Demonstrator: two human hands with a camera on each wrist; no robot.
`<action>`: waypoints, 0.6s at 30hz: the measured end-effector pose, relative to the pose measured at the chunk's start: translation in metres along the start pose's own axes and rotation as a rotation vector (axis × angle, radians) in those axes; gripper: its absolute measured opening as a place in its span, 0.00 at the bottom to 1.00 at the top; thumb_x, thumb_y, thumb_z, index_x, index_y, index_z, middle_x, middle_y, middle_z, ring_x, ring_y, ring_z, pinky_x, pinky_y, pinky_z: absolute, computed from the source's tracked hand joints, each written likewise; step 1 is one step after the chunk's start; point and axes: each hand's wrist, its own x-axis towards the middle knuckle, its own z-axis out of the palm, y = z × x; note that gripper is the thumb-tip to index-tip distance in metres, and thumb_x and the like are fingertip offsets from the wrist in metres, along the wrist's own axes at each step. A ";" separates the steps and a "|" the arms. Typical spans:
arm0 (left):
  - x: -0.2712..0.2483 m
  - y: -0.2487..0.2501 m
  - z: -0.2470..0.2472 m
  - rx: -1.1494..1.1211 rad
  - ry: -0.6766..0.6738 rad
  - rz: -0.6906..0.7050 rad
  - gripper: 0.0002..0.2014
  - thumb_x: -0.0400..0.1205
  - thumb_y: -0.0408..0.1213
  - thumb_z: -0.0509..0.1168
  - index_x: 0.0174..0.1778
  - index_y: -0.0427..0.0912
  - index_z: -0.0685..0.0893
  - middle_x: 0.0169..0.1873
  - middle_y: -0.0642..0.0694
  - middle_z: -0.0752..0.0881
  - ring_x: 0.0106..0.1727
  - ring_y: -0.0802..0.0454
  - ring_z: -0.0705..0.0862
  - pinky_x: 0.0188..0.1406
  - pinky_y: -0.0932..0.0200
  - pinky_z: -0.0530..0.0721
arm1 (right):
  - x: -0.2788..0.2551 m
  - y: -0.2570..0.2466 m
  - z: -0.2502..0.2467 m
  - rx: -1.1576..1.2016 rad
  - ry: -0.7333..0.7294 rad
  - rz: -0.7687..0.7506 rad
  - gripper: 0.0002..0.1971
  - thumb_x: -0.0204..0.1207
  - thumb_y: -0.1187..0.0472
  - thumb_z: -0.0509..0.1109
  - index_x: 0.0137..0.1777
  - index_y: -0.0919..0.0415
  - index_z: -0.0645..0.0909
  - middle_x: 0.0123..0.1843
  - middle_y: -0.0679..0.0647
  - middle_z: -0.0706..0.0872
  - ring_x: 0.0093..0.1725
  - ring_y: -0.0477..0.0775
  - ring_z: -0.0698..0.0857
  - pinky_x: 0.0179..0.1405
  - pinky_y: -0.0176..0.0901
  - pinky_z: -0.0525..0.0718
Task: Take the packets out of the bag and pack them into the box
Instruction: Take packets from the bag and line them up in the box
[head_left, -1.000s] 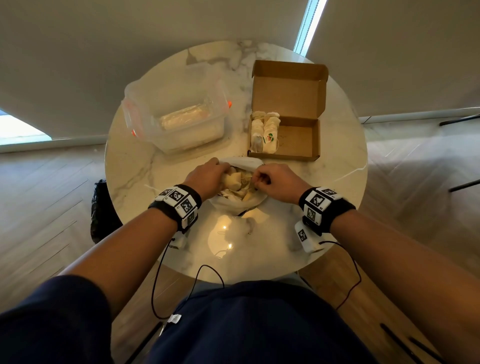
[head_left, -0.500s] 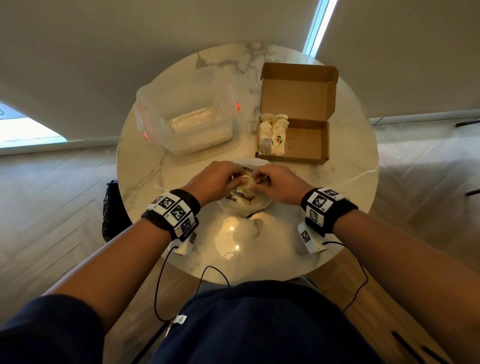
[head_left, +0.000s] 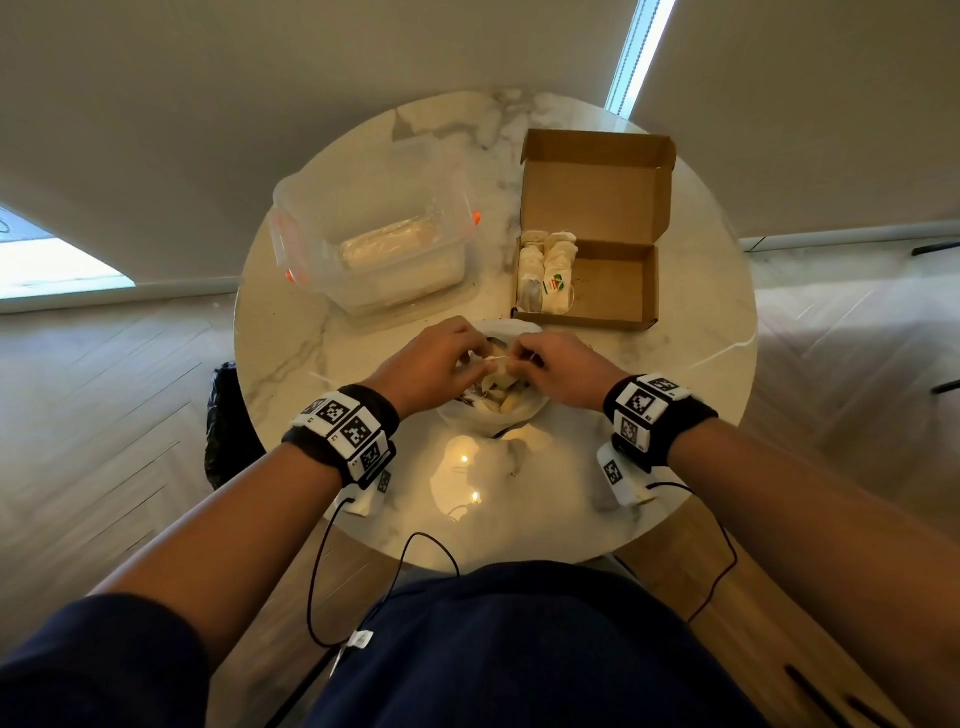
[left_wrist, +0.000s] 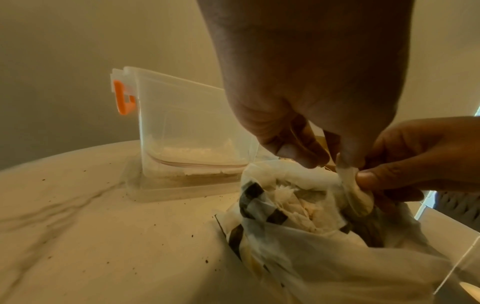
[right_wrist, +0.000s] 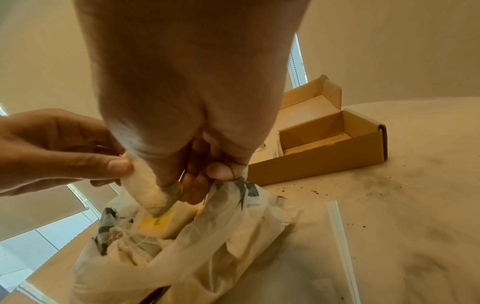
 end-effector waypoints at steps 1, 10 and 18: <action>0.000 0.001 0.000 0.004 0.008 -0.010 0.09 0.85 0.47 0.66 0.56 0.48 0.85 0.48 0.53 0.83 0.46 0.56 0.80 0.46 0.62 0.79 | 0.000 0.000 0.000 0.009 0.005 0.001 0.04 0.84 0.58 0.68 0.53 0.55 0.84 0.47 0.47 0.87 0.46 0.45 0.85 0.47 0.37 0.81; 0.001 0.012 -0.005 -0.097 0.056 -0.025 0.08 0.84 0.38 0.65 0.57 0.49 0.86 0.40 0.55 0.87 0.39 0.61 0.84 0.41 0.66 0.80 | -0.004 -0.008 0.002 0.105 0.071 0.003 0.21 0.68 0.58 0.84 0.45 0.59 0.71 0.42 0.57 0.85 0.39 0.58 0.84 0.37 0.50 0.83; -0.002 0.020 -0.007 -0.194 0.094 -0.042 0.13 0.82 0.39 0.66 0.61 0.50 0.88 0.41 0.53 0.89 0.42 0.59 0.87 0.46 0.60 0.85 | 0.003 -0.006 0.009 0.101 0.185 -0.011 0.09 0.77 0.59 0.74 0.45 0.58 0.75 0.41 0.53 0.84 0.38 0.48 0.83 0.34 0.39 0.81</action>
